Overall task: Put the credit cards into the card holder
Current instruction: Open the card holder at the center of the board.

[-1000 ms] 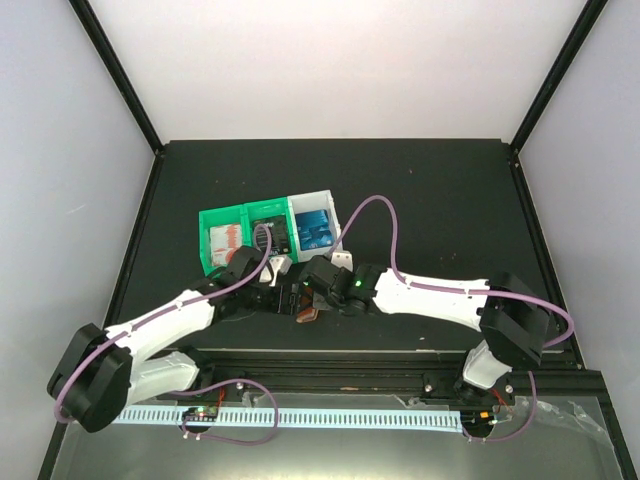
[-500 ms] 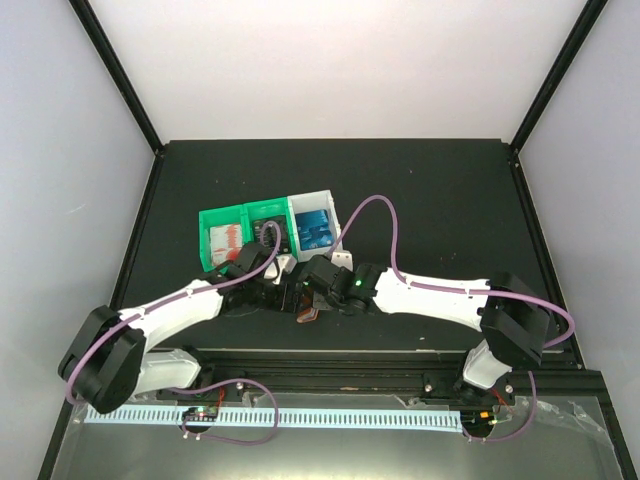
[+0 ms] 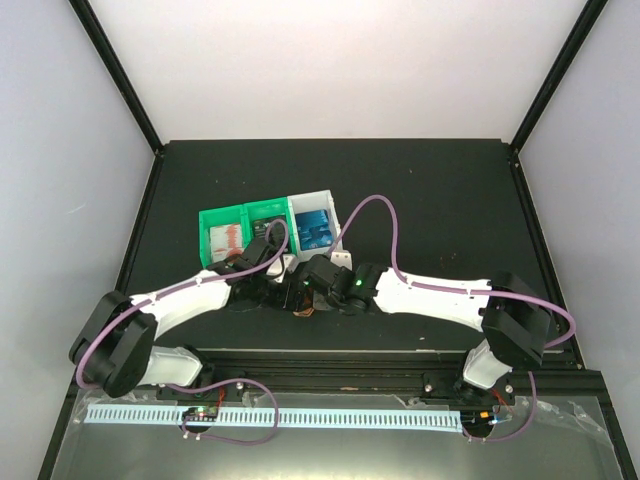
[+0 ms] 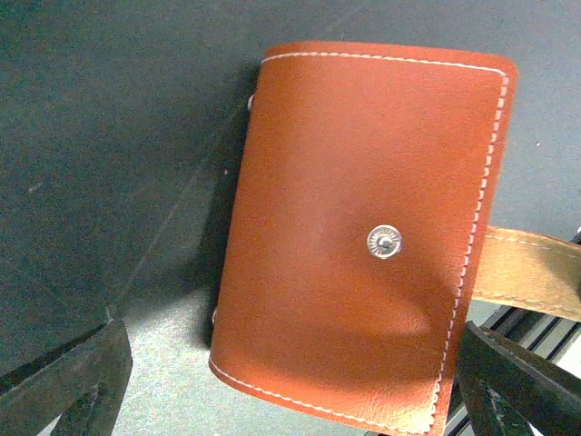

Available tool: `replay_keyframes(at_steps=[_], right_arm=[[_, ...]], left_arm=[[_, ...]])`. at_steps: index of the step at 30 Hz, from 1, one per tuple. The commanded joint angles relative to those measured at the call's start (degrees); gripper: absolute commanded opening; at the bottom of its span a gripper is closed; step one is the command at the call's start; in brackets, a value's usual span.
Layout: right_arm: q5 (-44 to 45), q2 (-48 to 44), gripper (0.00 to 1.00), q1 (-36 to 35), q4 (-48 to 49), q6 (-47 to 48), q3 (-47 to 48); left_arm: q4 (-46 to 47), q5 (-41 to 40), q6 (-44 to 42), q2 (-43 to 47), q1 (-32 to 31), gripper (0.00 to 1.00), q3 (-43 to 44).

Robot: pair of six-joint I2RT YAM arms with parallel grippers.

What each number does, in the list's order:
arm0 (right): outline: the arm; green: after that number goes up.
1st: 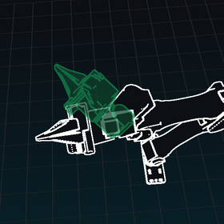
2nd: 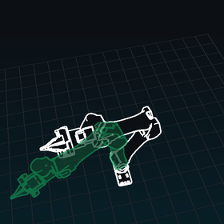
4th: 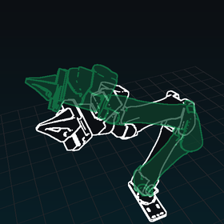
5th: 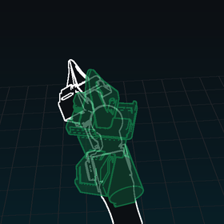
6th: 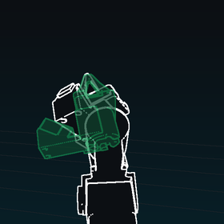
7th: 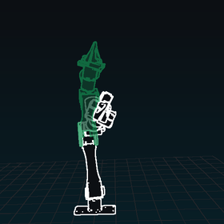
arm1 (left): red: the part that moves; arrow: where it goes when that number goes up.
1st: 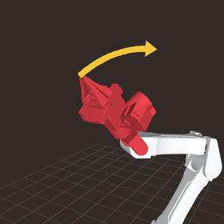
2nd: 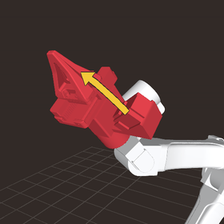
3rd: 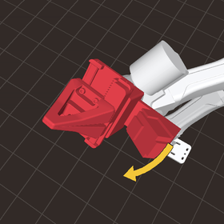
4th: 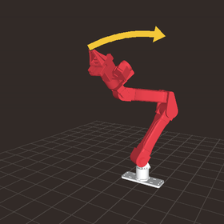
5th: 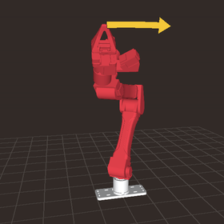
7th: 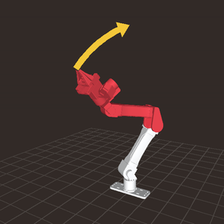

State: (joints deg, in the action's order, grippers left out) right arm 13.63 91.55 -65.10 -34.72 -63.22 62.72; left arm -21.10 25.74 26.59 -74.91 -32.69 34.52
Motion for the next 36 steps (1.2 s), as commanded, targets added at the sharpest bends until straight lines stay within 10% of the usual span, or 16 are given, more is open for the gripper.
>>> replay_keyframes(at_steps=[1, 30, 36], right_arm=[[0.0, -2.1, 0.01, 0.3, 0.0, 0.8, 1.6], [2.1, -3.9, 0.01, 0.3, -1.8, 0.8, -0.5], [2.4, -3.4, 0.01, 0.4, -2.1, 0.4, -1.2]], left_arm=[[-2.4, -1.8, -1.6, -1.1, 0.3, 0.99, 1.9], [-0.1, 3.3, -2.6, -1.3, -0.9, 0.99, 4.1], [-0.5, 1.6, -2.2, -0.4, -0.9, 0.83, 4.4]])
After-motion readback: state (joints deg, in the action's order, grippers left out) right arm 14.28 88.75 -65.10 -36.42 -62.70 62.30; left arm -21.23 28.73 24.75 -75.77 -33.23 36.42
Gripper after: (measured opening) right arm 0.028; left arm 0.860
